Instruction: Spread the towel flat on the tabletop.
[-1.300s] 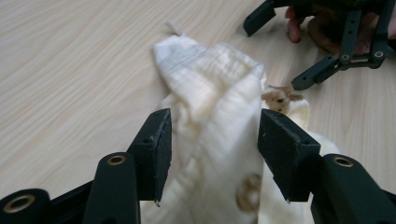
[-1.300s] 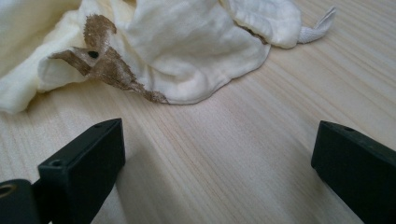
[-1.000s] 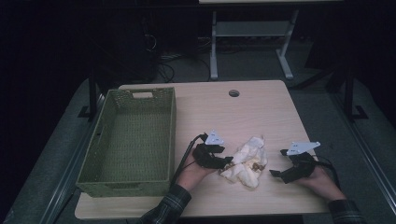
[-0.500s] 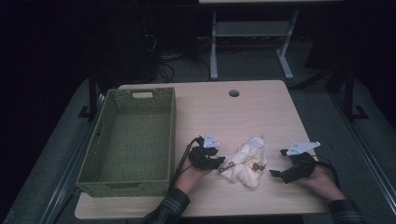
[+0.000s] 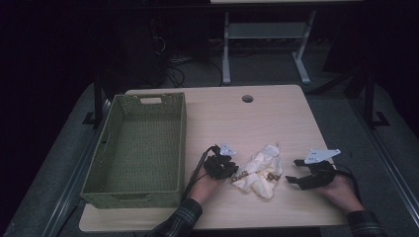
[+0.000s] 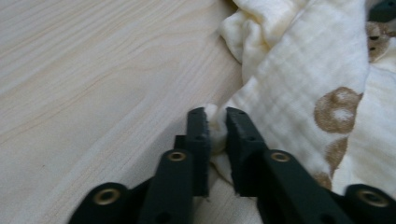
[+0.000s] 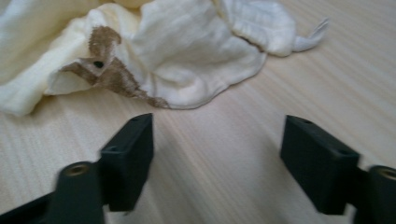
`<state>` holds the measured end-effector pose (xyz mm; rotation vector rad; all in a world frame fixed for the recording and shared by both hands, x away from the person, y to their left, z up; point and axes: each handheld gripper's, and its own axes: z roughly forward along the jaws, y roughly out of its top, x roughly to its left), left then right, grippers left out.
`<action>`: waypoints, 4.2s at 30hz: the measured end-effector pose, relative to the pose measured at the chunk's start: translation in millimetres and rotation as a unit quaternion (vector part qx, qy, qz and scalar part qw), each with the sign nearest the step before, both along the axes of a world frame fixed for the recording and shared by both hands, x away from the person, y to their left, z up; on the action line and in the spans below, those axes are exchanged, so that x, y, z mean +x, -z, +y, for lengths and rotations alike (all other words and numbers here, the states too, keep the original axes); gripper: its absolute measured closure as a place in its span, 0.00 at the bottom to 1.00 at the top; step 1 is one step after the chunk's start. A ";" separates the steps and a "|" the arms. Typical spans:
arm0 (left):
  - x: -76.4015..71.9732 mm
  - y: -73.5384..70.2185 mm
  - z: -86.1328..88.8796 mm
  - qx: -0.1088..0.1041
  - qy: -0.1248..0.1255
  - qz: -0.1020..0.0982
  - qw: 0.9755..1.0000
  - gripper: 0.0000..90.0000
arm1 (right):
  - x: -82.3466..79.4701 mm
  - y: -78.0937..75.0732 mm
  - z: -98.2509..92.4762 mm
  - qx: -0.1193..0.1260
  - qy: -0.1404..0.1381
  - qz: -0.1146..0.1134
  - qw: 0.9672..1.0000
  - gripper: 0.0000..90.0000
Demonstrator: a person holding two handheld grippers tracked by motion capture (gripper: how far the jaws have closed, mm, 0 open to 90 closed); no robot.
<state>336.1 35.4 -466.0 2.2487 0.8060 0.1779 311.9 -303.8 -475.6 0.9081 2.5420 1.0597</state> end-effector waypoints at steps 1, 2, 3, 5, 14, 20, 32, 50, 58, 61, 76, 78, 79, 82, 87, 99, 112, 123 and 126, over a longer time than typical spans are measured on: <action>-0.2 -0.9 -0.1 -0.006 -0.004 0.002 1.000 0.93 | 0.1 -2.6 -0.1 -0.002 0.000 -0.010 1.000 0.39; 0.0 -2.4 0.2 -0.009 -0.005 0.000 1.000 0.94 | 0.4 -5.7 -0.7 0.006 -0.001 -0.018 1.000 0.44; -0.1 -4.6 0.4 -0.011 -0.007 -0.001 1.000 0.95 | 2.3 -8.9 -1.4 0.013 -0.002 -0.022 1.000 0.45; -0.4 -9.4 1.3 -0.018 -0.011 -0.011 1.000 0.95 | 9.2 -13.8 -1.1 0.022 0.005 -0.016 1.000 0.49; 1.8 -20.6 3.8 -0.043 -0.037 -0.038 0.998 0.95 | 50.4 -22.7 13.3 0.041 0.016 -0.008 0.999 0.68; 3.1 -23.6 5.1 -0.049 -0.045 -0.044 0.997 0.95 | 74.9 -11.8 17.6 0.037 0.027 0.006 0.999 0.75; 4.3 -32.4 7.6 -0.064 -0.056 -0.061 0.995 0.95 | 80.1 -5.1 18.7 0.030 0.024 0.016 0.999 0.97; 14.4 -53.9 15.1 -0.078 -0.111 -0.098 0.986 0.95 | 61.5 -48.7 -38.9 0.058 0.080 -0.041 0.994 0.98; 30.2 -49.2 6.9 -0.048 -0.129 -0.104 0.985 0.95 | 71.5 -52.2 -34.6 0.065 0.084 -0.036 0.994 0.97; 39.8 -44.8 4.1 -0.032 -0.140 -0.108 0.984 0.95 | 80.1 -46.2 -27.8 0.061 0.085 -0.032 0.994 0.97; 60.1 -30.7 5.6 -0.014 -0.173 -0.093 0.980 0.88 | 98.7 -32.8 -24.6 0.073 0.095 -0.021 0.993 0.83; 58.1 -31.6 4.7 -0.012 -0.164 -0.089 0.982 0.83 | 96.2 -33.5 -26.1 0.074 0.095 -0.016 0.993 0.83; 56.4 -31.9 3.8 -0.015 -0.161 -0.089 0.983 0.82 | 95.0 -33.0 -26.4 0.071 0.094 -0.012 0.993 0.83; 51.0 -34.9 2.9 -0.019 -0.143 -0.084 0.986 0.77 | 90.3 -30.7 -25.1 0.068 0.087 0.000 0.994 0.82; 39.0 -40.5 2.4 -0.039 -0.118 -0.075 0.989 0.74 | 80.3 -29.6 -19.8 0.063 0.065 0.005 0.996 0.81; -2.8 -42.8 1.5 -0.057 -0.039 -0.050 0.996 0.69 | 42.3 -27.2 -1.0 0.061 0.016 0.031 0.998 0.81; -34.8 -32.4 -25.4 -0.059 0.043 -0.038 0.997 0.67 | 9.4 -26.2 23.4 0.086 -0.034 0.042 0.995 0.80; -40.1 -14.1 -49.9 -0.014 0.080 -0.045 0.996 0.63 | -3.4 -19.4 43.1 0.077 -0.059 0.051 0.994 0.76; -38.2 -10.5 -52.8 -0.009 0.081 -0.041 0.996 0.63 | -2.5 -16.7 46.9 0.073 -0.059 0.052 0.994 0.76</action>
